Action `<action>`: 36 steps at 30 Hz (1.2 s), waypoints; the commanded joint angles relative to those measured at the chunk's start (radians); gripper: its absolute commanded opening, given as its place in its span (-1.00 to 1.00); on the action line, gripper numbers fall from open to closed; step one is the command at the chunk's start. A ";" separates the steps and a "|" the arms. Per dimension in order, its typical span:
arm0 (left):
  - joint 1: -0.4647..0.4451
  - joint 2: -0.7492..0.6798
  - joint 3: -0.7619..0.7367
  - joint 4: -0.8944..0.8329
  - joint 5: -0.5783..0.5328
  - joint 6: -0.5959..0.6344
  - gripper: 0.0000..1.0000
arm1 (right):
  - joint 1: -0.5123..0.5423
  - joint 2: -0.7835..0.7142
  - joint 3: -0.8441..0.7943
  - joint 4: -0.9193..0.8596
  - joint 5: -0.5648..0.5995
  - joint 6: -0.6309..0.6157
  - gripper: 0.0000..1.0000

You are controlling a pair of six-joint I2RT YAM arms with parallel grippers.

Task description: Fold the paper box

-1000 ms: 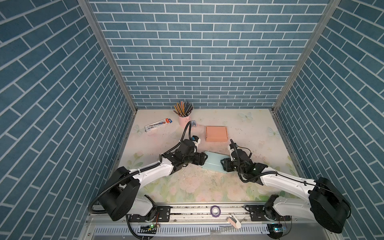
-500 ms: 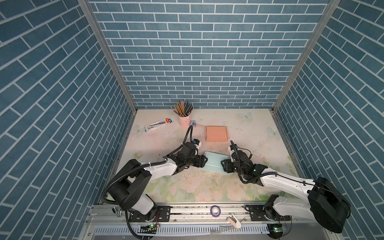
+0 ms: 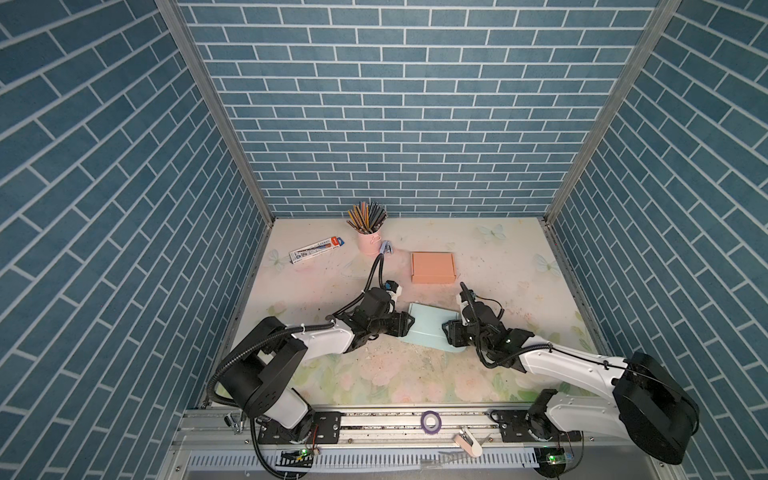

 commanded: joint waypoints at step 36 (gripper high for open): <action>-0.018 0.021 -0.083 0.029 -0.044 -0.022 0.15 | -0.011 0.001 -0.034 -0.048 0.009 0.024 0.16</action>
